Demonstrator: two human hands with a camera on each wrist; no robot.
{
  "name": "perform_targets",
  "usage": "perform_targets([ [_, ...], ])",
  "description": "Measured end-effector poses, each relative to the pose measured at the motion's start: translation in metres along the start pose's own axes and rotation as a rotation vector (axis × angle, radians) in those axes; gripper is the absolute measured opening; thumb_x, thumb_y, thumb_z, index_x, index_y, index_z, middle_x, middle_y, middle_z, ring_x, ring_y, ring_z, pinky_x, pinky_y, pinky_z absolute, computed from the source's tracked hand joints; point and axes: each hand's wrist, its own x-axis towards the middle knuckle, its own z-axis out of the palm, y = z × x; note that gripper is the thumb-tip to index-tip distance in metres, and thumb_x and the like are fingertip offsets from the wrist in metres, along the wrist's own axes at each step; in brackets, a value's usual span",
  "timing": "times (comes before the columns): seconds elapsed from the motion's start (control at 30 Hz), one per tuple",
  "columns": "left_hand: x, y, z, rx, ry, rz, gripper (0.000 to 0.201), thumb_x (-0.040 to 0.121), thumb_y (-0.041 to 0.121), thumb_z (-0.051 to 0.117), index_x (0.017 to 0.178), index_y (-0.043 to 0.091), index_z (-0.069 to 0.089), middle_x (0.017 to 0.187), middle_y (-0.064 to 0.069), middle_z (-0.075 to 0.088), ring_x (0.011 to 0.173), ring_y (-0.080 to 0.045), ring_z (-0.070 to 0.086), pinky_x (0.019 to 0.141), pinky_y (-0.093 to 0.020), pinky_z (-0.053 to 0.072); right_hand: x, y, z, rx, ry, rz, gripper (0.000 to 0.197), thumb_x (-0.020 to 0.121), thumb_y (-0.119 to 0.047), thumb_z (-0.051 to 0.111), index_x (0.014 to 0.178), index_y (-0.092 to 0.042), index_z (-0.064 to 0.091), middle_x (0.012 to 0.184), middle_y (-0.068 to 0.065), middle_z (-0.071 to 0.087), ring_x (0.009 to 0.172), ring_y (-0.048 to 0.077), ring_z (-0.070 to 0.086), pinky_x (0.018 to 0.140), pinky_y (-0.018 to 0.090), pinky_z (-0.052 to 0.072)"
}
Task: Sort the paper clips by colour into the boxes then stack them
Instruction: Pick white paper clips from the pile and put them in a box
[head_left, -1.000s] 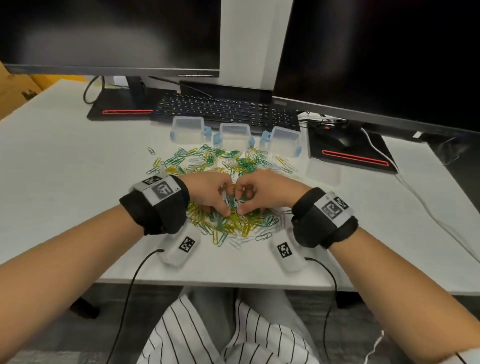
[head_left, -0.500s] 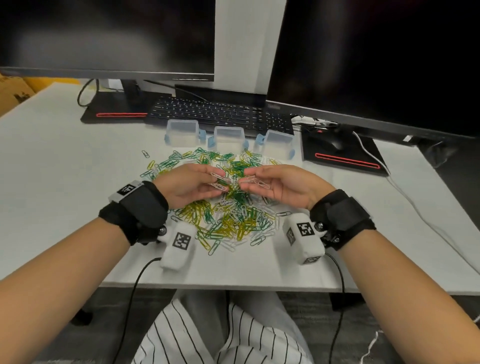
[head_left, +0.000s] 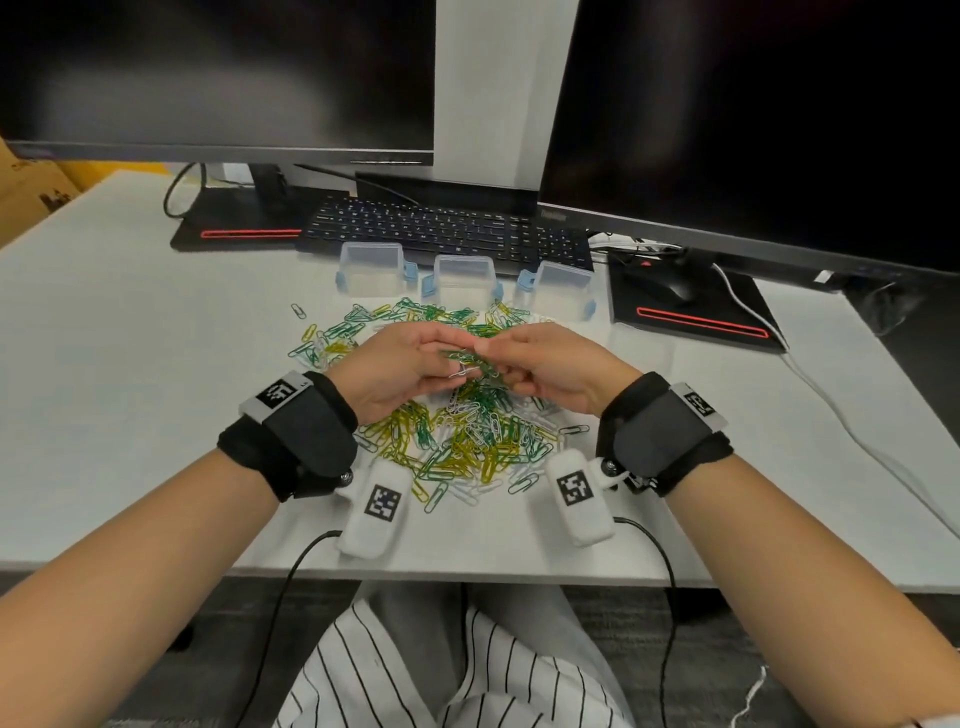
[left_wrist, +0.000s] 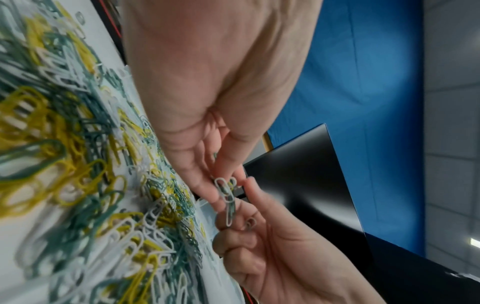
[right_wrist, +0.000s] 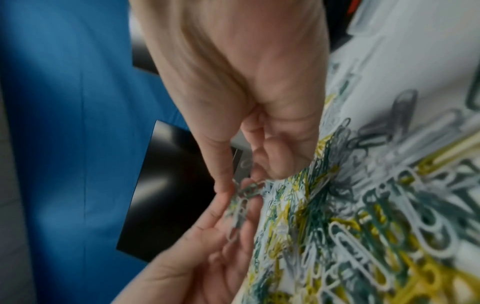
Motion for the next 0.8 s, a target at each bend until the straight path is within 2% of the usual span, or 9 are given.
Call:
perform_targets([
  [0.17, 0.001, 0.002, 0.003, 0.007, 0.017, 0.041, 0.034, 0.089, -0.015, 0.049, 0.118, 0.001, 0.06, 0.117, -0.015, 0.066, 0.098, -0.02, 0.066, 0.087, -0.028, 0.054, 0.002, 0.001, 0.001, 0.054, -0.046, -0.011, 0.017, 0.096, -0.018, 0.056, 0.082, -0.009, 0.057, 0.067, 0.0, 0.043, 0.05, 0.005, 0.037, 0.043, 0.015, 0.032],
  [0.27, 0.001, 0.002, 0.002, -0.025, 0.021, 0.051, 0.032, 0.09, -0.013, 0.049, 0.114, 0.003, 0.061, 0.114, -0.012, 0.068, 0.099, -0.018, 0.068, 0.083, -0.023, 0.056, 0.002, 0.001, -0.004, 0.121, 0.004, 0.032, 0.025, 0.098, -0.026, 0.053, 0.101, -0.003, 0.063, 0.063, -0.004, 0.037, 0.051, 0.006, 0.031, 0.044, 0.016, 0.027],
  [0.37, 0.002, 0.002, 0.001, -0.08, 0.054, 0.063, 0.028, 0.091, -0.011, 0.049, 0.112, 0.003, 0.062, 0.115, -0.012, 0.068, 0.099, -0.017, 0.068, 0.082, -0.02, 0.056, -0.002, 0.0, -0.007, 0.035, -0.029, 0.075, 0.031, 0.099, -0.024, 0.053, 0.113, 0.002, 0.062, 0.059, -0.006, 0.031, 0.051, 0.007, 0.027, 0.048, 0.019, 0.026],
  [0.43, 0.003, 0.002, 0.001, -0.08, 0.067, 0.074, 0.027, 0.092, -0.008, 0.049, 0.113, 0.003, 0.062, 0.115, -0.011, 0.068, 0.099, -0.017, 0.068, 0.082, -0.02, 0.056, -0.004, -0.001, -0.005, -0.065, -0.034, 0.058, 0.022, 0.097, -0.021, 0.056, 0.107, -0.002, 0.062, 0.059, -0.006, 0.031, 0.049, 0.007, 0.029, 0.05, 0.02, 0.027],
  [0.5, 0.004, 0.003, 0.002, -0.06, 0.075, 0.07, 0.024, 0.093, -0.004, 0.051, 0.114, 0.003, 0.062, 0.114, -0.012, 0.068, 0.099, -0.018, 0.067, 0.081, -0.02, 0.056, -0.004, -0.004, -0.005, -0.165, 0.06, 0.016, 0.016, 0.098, -0.02, 0.054, 0.099, -0.007, 0.064, 0.061, -0.005, 0.034, 0.045, 0.005, 0.033, 0.044, 0.016, 0.031],
  [0.57, 0.004, 0.005, 0.001, -0.053, 0.081, 0.061, 0.023, 0.094, -0.002, 0.051, 0.113, 0.003, 0.061, 0.112, -0.013, 0.069, 0.099, -0.018, 0.068, 0.081, -0.02, 0.056, -0.003, -0.006, -0.005, -0.23, 0.118, -0.027, 0.026, 0.102, -0.019, 0.041, 0.1, -0.009, 0.064, 0.062, -0.004, 0.036, 0.043, 0.005, 0.033, 0.039, 0.016, 0.031],
  [0.63, 0.002, 0.006, -0.001, -0.041, 0.083, 0.058, 0.023, 0.094, -0.003, 0.05, 0.113, 0.002, 0.062, 0.111, -0.013, 0.069, 0.1, -0.018, 0.068, 0.082, -0.021, 0.056, -0.006, -0.011, -0.001, -0.235, 0.07, -0.04, 0.027, 0.104, -0.02, 0.036, 0.104, -0.006, 0.06, 0.063, -0.003, 0.035, 0.045, 0.006, 0.031, 0.04, 0.017, 0.029],
  [0.73, -0.001, 0.007, -0.003, 0.036, 0.092, 0.083, 0.023, 0.093, -0.006, 0.05, 0.11, 0.002, 0.064, 0.11, -0.013, 0.069, 0.1, -0.02, 0.069, 0.081, -0.02, 0.056, -0.012, -0.019, 0.01, -0.414, 0.034, -0.1, 0.03, 0.098, -0.039, 0.051, 0.086, -0.011, 0.053, 0.064, 0.0, 0.034, 0.052, 0.012, 0.03, 0.046, 0.022, 0.03],
  [0.8, -0.001, 0.007, -0.002, 0.091, 0.095, 0.095, 0.023, 0.092, -0.007, 0.051, 0.11, 0.001, 0.064, 0.109, -0.016, 0.07, 0.1, -0.022, 0.069, 0.081, -0.02, 0.056, -0.009, -0.02, 0.013, -0.547, 0.085, -0.217, 0.028, 0.095, -0.041, 0.056, 0.087, -0.014, 0.052, 0.062, 0.001, 0.04, 0.052, 0.013, 0.034, 0.049, 0.027, 0.031],
])
